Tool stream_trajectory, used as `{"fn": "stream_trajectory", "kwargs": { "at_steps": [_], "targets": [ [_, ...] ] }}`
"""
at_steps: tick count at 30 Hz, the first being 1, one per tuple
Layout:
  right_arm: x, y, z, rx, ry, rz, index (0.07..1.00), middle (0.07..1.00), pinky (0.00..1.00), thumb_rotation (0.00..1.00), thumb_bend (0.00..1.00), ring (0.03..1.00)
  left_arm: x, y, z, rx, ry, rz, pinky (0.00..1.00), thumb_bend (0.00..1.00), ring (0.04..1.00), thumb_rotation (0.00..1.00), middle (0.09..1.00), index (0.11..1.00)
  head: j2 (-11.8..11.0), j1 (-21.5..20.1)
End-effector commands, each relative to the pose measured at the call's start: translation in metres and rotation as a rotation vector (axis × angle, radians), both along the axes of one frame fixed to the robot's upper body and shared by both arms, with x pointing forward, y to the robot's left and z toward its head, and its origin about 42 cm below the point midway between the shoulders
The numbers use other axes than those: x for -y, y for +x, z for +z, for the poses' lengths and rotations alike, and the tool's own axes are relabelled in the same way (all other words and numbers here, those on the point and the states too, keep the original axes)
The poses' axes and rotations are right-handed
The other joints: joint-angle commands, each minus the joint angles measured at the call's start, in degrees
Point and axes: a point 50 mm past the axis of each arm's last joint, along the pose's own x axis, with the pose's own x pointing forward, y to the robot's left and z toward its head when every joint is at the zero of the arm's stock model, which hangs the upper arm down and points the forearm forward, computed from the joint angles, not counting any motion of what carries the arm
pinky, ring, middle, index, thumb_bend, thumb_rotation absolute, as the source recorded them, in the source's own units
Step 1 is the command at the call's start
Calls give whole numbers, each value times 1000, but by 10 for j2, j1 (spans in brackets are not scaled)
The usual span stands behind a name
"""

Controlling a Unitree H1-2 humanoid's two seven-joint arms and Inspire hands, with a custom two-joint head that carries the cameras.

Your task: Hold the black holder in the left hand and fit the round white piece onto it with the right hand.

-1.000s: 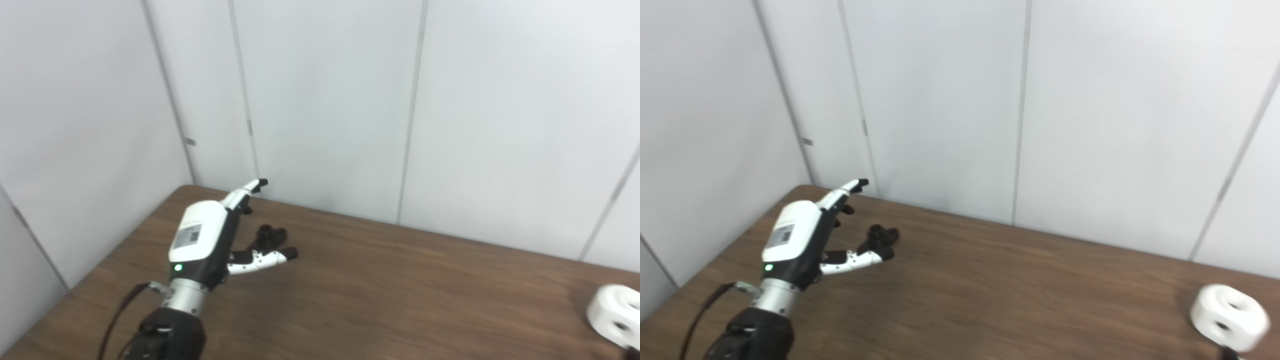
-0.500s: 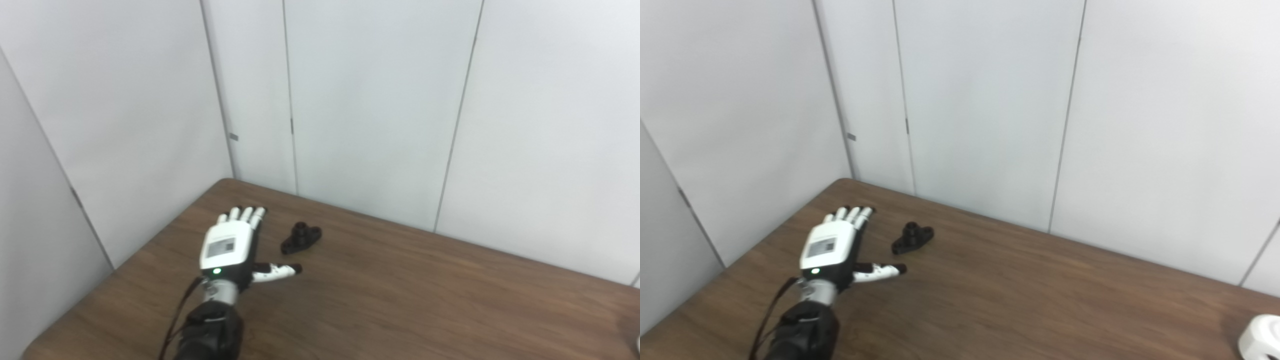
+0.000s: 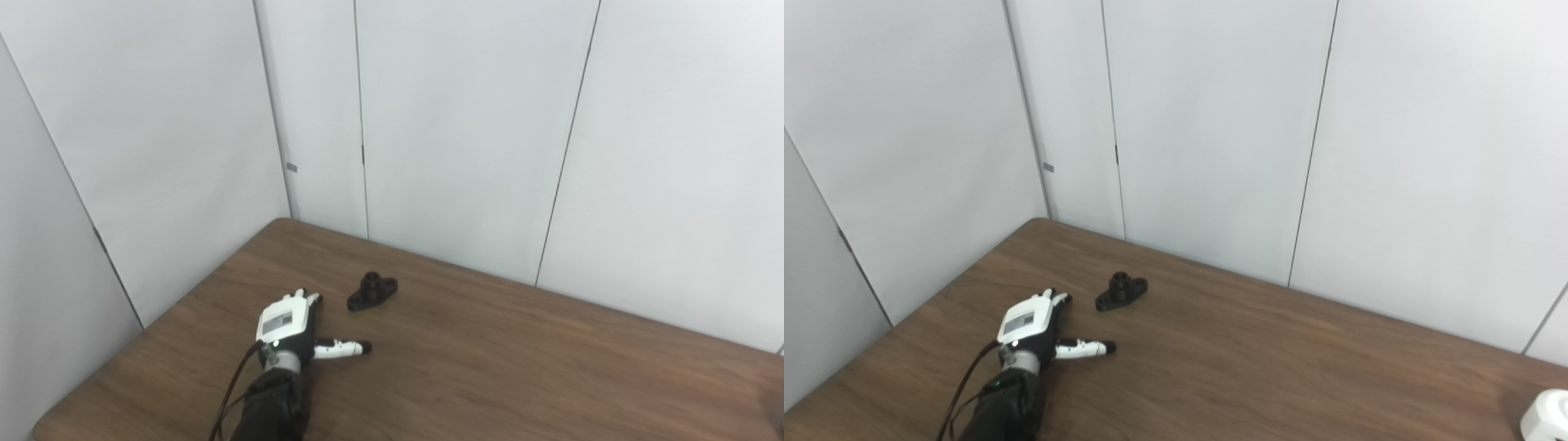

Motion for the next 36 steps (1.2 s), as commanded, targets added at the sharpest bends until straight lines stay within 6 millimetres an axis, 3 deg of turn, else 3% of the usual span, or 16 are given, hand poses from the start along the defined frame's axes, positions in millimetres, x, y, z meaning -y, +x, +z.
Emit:
{"fn": "stream_trajectory", "kwargs": {
  "at_steps": [1, 6, 15, 21, 25, 32, 36],
  "targets": [
    [5, -7, -13, -37, 11, -19, 871, 957, 839, 837, 595, 967, -7, 16, 15, 55, -5, 20, 1000, 939, 1000, 566, 1000, 902, 1, -1],
    [5, -11, -11, -33, 15, -22, 874, 966, 867, 837, 614, 973, -9, 29, 7, 69, -53, 44, 1000, 946, 1000, 548, 1000, 879, 4, -2],
    [5, -16, -10, -38, 31, -26, 870, 965, 866, 826, 618, 979, 5, 40, -5, 119, -97, 42, 1000, 922, 1000, 501, 999, 849, 10, -7],
    [7, -19, -10, -36, 34, -23, 850, 948, 778, 815, 621, 956, 15, 49, -10, 138, -117, 29, 1000, 936, 994, 469, 989, 815, 14, -12],
    [6, -22, -9, -35, 46, -26, 848, 948, 842, 810, 617, 965, 19, 52, -11, 137, -134, 17, 1000, 955, 1000, 444, 986, 806, 18, -13],
    [6, -25, -8, -37, 38, -31, 853, 952, 788, 813, 631, 959, 26, 52, -18, 150, -170, -3, 1000, 967, 1000, 435, 986, 800, 20, -18],
    [5, -26, -7, -44, 41, -38, 853, 953, 861, 814, 647, 962, 29, 54, -21, 149, -180, -20, 1000, 951, 1000, 421, 992, 802, 22, -19]
  ]
}}
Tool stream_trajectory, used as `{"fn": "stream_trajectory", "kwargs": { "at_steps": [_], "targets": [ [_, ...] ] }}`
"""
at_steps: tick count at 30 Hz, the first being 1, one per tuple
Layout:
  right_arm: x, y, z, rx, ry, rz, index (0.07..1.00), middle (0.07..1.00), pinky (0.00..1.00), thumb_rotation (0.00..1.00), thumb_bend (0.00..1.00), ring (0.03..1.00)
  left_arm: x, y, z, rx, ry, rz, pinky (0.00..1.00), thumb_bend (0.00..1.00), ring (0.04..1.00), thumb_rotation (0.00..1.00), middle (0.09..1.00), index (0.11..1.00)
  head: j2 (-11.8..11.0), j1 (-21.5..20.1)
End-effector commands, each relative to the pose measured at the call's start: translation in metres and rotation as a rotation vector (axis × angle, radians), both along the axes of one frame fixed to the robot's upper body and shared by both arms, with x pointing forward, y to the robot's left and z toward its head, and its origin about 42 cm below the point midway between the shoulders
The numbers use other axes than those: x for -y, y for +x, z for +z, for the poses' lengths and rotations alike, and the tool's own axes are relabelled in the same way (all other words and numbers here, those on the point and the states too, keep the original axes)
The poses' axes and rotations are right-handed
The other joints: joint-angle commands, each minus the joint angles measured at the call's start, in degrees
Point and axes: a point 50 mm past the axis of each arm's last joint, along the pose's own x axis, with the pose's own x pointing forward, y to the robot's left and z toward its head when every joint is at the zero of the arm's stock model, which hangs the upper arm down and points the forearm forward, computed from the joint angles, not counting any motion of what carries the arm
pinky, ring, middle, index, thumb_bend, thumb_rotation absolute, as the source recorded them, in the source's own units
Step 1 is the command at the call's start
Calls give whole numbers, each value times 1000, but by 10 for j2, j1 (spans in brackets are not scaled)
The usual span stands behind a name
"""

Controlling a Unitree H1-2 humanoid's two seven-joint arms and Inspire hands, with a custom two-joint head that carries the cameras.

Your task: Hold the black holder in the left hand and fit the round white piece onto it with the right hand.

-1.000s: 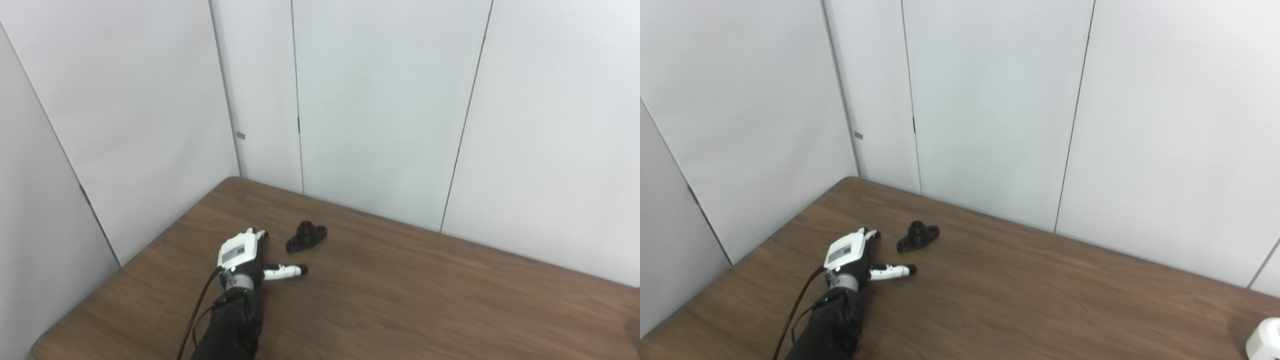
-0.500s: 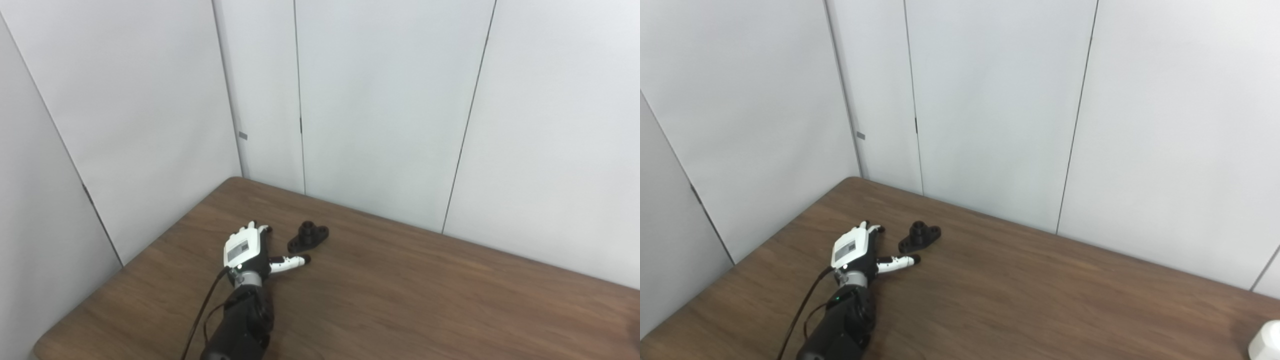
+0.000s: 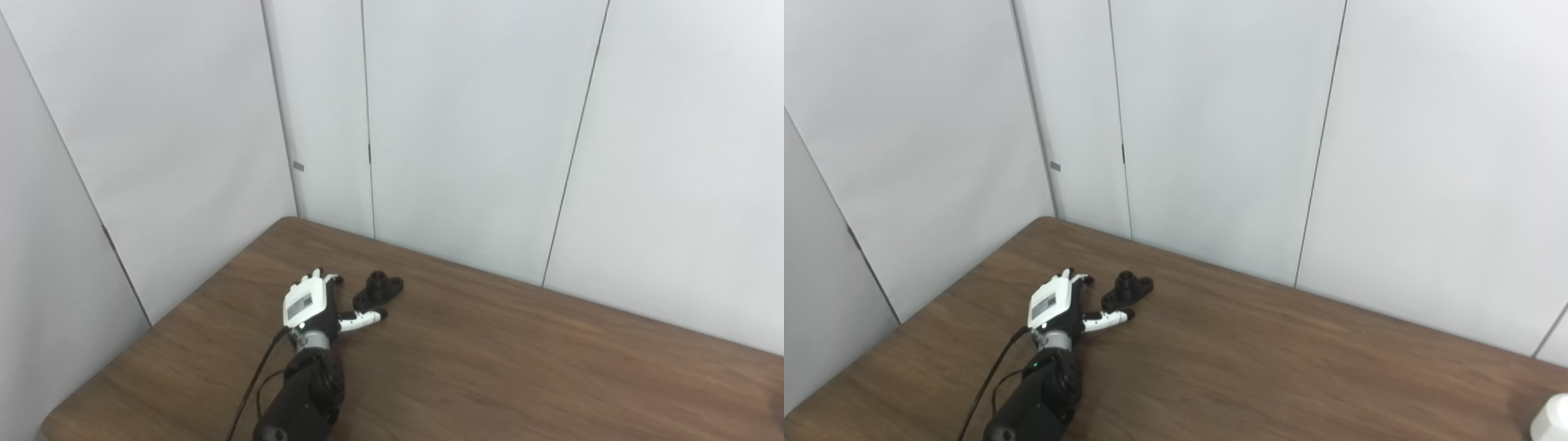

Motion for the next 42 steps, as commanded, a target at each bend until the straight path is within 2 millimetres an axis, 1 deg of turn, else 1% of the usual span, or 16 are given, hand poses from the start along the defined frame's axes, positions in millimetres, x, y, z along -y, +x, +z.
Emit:
{"fn": "stream_trajectory", "kwargs": {
  "at_steps": [1, 5, 8, 12, 15, 20, 23, 25, 26, 27, 28, 29, 30, 31, 34, 42],
  "targets": [
    [-1, -10, -7, -37, 13, -16, 853, 954, 869, 815, 649, 963, 14, 9, -3, -12, -45, -66, 1000, 951, 1000, 420, 992, 802, 2, 0],
    [-1, -10, -8, -32, 8, -8, 850, 947, 915, 811, 656, 960, 22, 13, -5, -8, -56, -76, 1000, 957, 1000, 408, 990, 796, 1, -4],
    [-2, -9, -8, -34, 6, -12, 855, 951, 875, 819, 656, 958, 26, 16, -7, -14, -74, -96, 1000, 958, 1000, 414, 990, 801, 0, -5],
    [-4, -8, -7, -37, 8, -22, 846, 947, 919, 813, 679, 961, 34, 16, -7, -17, -80, -121, 1000, 968, 1000, 417, 987, 797, 0, -6],
    [-4, -8, -7, -33, 1, -15, 850, 950, 924, 823, 653, 968, 38, 15, -9, -18, -82, -133, 1000, 971, 1000, 417, 983, 793, 0, -8],
    [-5, -9, -6, -31, -14, -16, 863, 952, 874, 832, 636, 962, 43, 15, -11, -39, -85, -139, 1000, 953, 1000, 378, 982, 786, 1, -9],
    [-5, -8, -6, -28, -18, -16, 869, 953, 913, 843, 618, 970, 44, 14, -13, -47, -85, -149, 1000, 953, 999, 369, 980, 766, 1, -11],
    [-5, -8, -6, -27, -19, -16, 862, 944, 912, 838, 625, 966, 44, 14, -14, -51, -83, -157, 1000, 954, 1000, 371, 979, 744, 2, -13],
    [-6, -9, -6, -28, -18, -17, 864, 952, 929, 837, 629, 972, 43, 13, -14, -52, -80, -162, 1000, 942, 1000, 359, 971, 704, 4, -14],
    [-7, -9, -5, -29, -13, -18, 865, 954, 935, 837, 631, 975, 43, 13, -15, -60, -76, -163, 1000, 938, 999, 355, 968, 690, 4, -14],
    [-7, -9, -4, -28, -12, -20, 863, 955, 939, 836, 631, 974, 43, 14, -15, -69, -69, -160, 1000, 885, 1000, 296, 961, 665, 5, -16],
    [-8, -9, -3, -27, -11, -20, 861, 951, 926, 839, 623, 967, 43, 14, -15, -76, -62, -155, 1000, 643, 991, 126, 935, 549, 5, -16],
    [-7, -9, -3, -26, -9, -18, 861, 951, 926, 839, 623, 967, 43, 14, -15, -77, -54, -150, 1000, 643, 991, 126, 935, 549, 6, -16],
    [-7, -9, -4, -26, -7, -17, 860, 951, 929, 838, 621, 968, 43, 14, -16, -77, -41, -145, 1000, 569, 980, 84, 918, 512, 5, -17],
    [-7, -9, -4, -22, 15, -16, 858, 954, 937, 826, 605, 974, 43, 16, -18, -84, -2, -136, 979, 524, 948, 53, 875, 485, 6, -20],
    [-7, -9, -6, -11, 29, -9, 852, 951, 906, 818, 608, 963, 42, 14, -17, -102, 26, -156, 924, 519, 924, 52, 845, 482, 6, -24]
  ]
}}
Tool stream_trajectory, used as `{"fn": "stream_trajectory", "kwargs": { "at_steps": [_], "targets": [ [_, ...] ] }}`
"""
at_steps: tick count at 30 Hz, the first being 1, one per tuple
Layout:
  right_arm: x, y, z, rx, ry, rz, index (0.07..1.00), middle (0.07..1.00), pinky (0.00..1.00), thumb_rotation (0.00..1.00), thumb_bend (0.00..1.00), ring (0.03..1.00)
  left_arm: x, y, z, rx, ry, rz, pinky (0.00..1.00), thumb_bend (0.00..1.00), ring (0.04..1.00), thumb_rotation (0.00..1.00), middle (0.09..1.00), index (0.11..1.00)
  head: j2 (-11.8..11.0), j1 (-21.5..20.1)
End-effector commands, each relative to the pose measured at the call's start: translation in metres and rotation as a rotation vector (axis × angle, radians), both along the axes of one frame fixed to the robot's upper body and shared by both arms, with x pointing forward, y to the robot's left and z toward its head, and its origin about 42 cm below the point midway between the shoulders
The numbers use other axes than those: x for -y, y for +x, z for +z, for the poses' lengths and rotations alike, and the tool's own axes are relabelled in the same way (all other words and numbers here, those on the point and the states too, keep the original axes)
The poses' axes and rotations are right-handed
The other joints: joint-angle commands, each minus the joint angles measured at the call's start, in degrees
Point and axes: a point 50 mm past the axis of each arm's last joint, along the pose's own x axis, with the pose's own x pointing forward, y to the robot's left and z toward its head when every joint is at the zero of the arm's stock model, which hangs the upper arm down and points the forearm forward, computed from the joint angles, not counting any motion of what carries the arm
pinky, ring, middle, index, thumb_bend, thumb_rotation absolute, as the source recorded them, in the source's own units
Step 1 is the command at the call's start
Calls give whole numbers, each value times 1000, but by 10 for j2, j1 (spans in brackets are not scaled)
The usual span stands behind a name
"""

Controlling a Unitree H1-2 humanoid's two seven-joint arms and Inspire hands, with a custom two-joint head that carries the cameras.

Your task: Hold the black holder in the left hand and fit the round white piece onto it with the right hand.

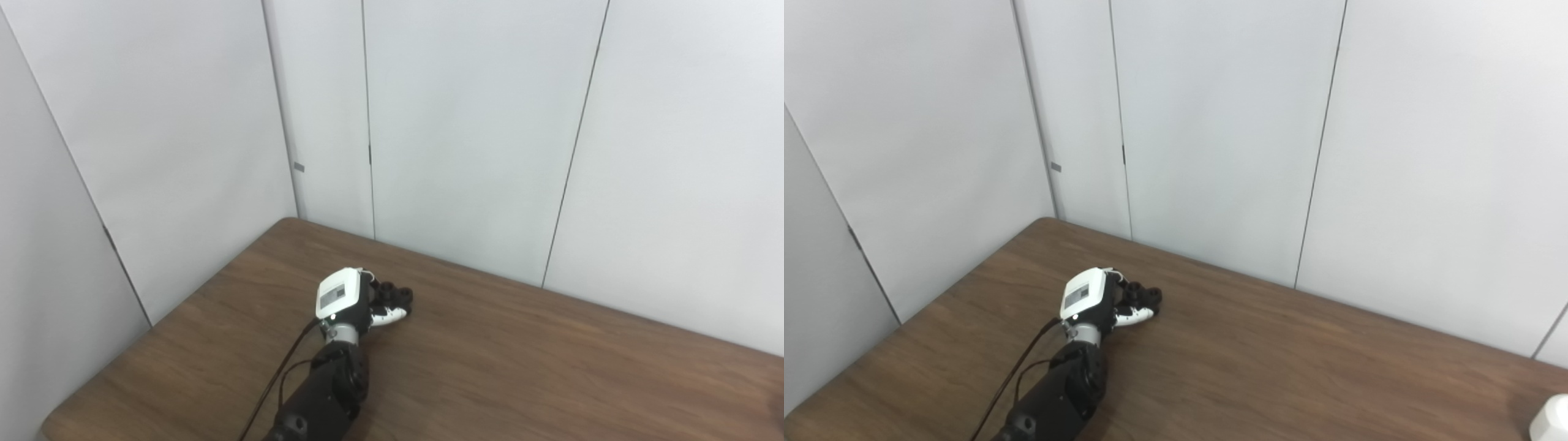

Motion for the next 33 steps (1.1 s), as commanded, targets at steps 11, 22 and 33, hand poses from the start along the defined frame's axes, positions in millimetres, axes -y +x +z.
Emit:
{"fn": "stream_trajectory", "kwargs": {
  "at_steps": [11, 22, 33],
  "targets": [
    [-1, -5, -9, -11, 13, 11, 849, 943, 871, 818, 607, 949, 20, -15, -7, -87, -18, -122, 906, 521, 906, 52, 847, 482, 4, -14],
    [-6, -4, -4, 10, -9, 12, 844, 934, 936, 821, 567, 953, 61, -24, 20, -16, -31, -344, 959, 521, 924, 54, 841, 481, 15, -51],
    [-16, -5, 3, 23, -75, 21, 819, 889, 793, 857, 566, 884, 120, -45, 28, 22, -67, -624, 994, 519, 927, 52, 849, 481, 31, -122]
  ]
}}
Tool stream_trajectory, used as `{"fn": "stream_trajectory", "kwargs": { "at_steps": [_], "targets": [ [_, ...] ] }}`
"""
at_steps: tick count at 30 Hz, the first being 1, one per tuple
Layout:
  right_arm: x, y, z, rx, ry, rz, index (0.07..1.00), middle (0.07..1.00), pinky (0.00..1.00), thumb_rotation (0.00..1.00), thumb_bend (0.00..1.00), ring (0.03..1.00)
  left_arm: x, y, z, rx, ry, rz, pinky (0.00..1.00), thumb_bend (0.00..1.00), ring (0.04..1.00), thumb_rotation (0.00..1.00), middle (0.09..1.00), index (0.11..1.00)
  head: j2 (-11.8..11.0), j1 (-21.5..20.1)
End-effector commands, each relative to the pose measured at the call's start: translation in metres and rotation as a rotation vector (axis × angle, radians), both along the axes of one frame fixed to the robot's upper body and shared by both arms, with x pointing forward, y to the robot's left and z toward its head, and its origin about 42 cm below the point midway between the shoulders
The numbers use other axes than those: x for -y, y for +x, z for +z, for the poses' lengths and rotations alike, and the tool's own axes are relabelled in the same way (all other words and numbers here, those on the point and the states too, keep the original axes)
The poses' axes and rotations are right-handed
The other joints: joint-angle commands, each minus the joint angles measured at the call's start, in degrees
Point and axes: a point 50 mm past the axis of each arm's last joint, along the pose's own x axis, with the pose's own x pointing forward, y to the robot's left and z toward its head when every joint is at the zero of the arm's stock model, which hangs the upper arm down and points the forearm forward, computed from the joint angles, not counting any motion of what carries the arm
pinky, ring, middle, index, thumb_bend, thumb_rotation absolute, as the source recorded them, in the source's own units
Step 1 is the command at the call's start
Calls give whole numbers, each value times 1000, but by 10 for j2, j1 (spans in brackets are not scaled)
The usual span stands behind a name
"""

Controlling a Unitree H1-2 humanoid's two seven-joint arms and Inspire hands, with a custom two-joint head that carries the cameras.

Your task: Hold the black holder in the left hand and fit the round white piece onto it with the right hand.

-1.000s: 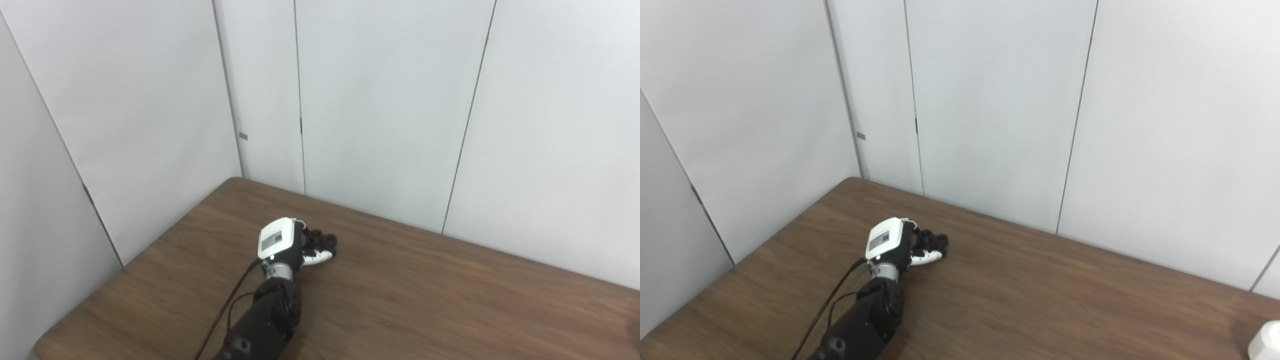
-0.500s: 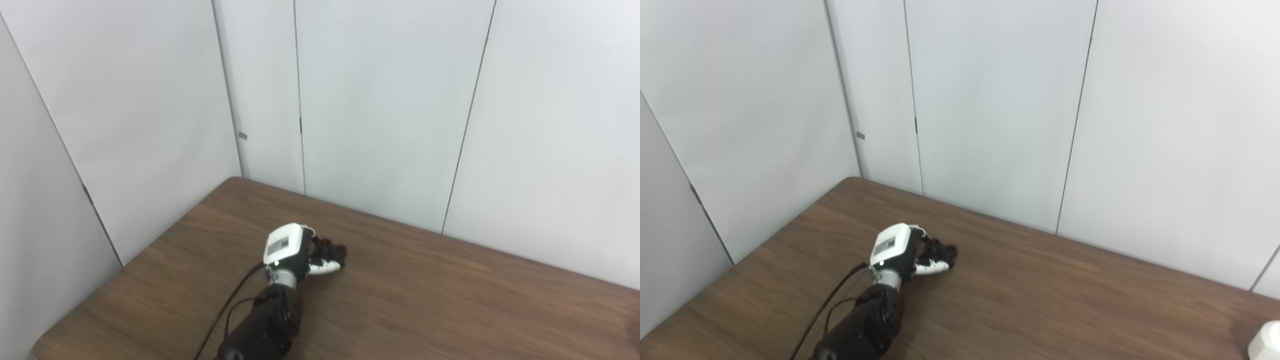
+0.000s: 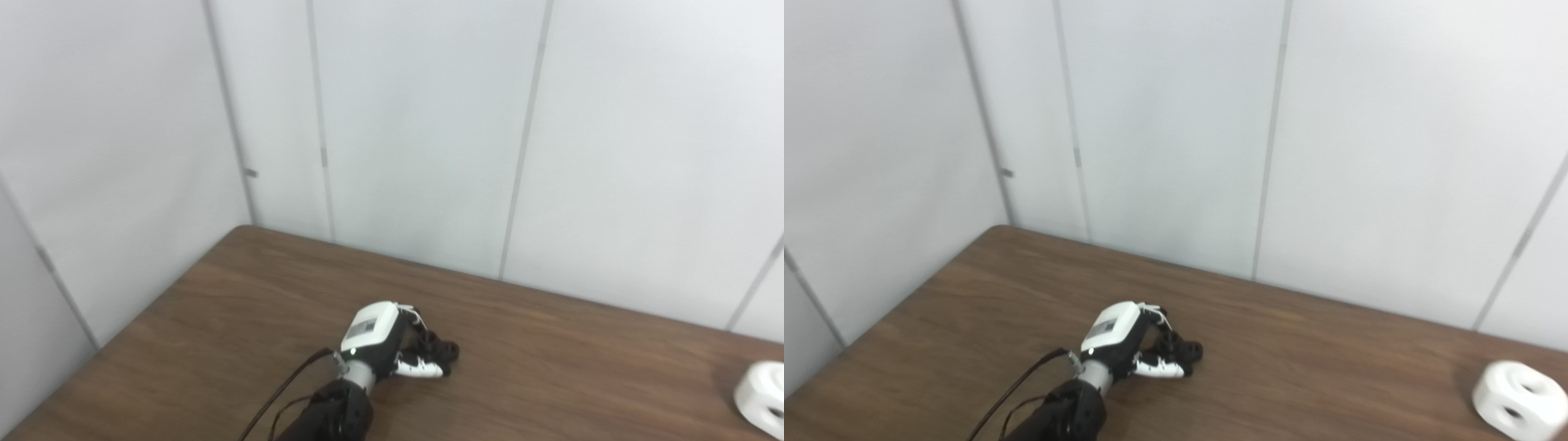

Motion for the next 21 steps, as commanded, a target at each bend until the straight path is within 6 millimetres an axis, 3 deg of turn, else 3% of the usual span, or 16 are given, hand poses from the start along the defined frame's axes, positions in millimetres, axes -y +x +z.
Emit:
{"fn": "stream_trajectory", "kwargs": {
  "at_steps": [1, 4, 7, 10, 14, 21],
  "targets": [
    [-5, -3, 1, 19, 8, 16, 820, 888, 792, 852, 563, 884, 20, -3, 10, 50, -13, -103, 998, 519, 925, 52, 845, 481, 2, -9],
    [-7, -3, 2, 10, 27, 30, 852, 926, 864, 857, 607, 928, 37, -11, 5, 59, -28, -183, 1000, 518, 929, 51, 849, 481, 7, -26],
    [-10, -6, 2, -3, 32, 33, 832, 941, 851, 836, 695, 925, 54, -19, 0, 76, -22, -257, 995, 519, 908, 53, 837, 481, 14, -45],
    [-11, -9, 3, -3, 25, 47, 811, 919, 815, 813, 713, 898, 69, -27, -5, 87, -9, -317, 941, 519, 886, 54, 826, 481, 20, -63],
    [-15, -14, 6, -10, 14, 53, 802, 896, 792, 785, 674, 884, 84, -36, -9, 63, -2, -379, 950, 519, 898, 55, 833, 481, 29, -88],
    [-23, -19, 10, -17, -9, 54, 786, 884, 767, 752, 691, 871, 92, -48, -10, 42, 8, -436, 941, 519, 908, 56, 839, 482, 36, -120]
  ]
}}
